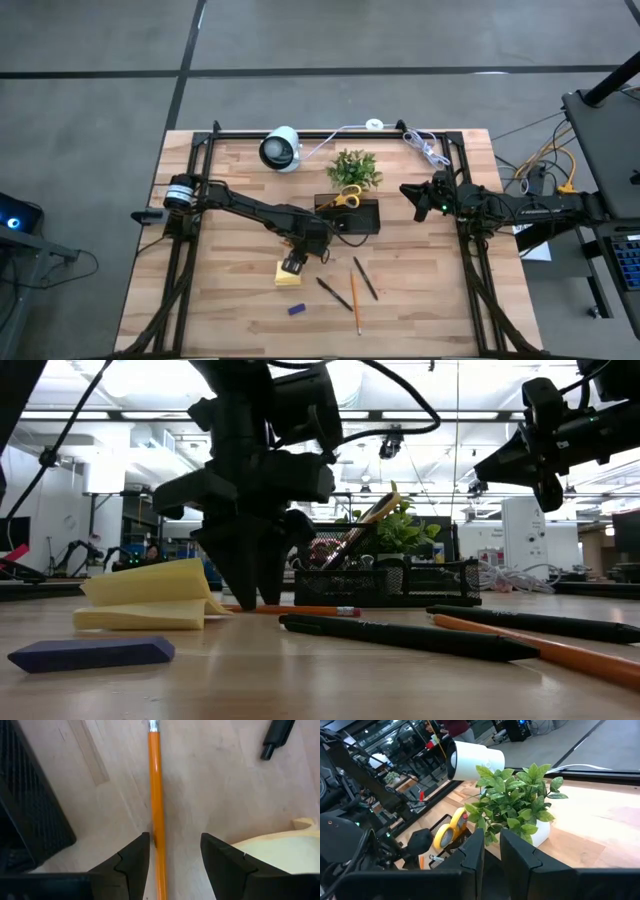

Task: Pick and place office supplies into organizer
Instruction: Put the top orange pencil into the black desk organizer

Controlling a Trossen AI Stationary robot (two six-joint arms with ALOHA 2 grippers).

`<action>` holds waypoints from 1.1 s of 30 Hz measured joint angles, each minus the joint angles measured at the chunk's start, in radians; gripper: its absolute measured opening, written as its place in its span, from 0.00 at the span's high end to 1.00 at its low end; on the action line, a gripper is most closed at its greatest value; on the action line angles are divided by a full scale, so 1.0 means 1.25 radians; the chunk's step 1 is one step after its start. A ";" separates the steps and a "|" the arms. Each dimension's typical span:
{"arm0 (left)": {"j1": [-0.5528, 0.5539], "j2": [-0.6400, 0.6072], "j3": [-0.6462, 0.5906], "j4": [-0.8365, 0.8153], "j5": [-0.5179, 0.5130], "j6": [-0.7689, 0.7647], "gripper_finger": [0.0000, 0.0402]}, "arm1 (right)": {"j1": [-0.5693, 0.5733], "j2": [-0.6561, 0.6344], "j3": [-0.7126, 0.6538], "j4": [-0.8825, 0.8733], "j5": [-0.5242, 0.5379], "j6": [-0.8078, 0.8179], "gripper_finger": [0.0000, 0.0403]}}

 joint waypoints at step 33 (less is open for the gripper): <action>0.010 -0.003 -0.040 0.024 0.005 0.001 0.99 | 0.000 0.000 0.000 0.001 0.000 0.002 0.87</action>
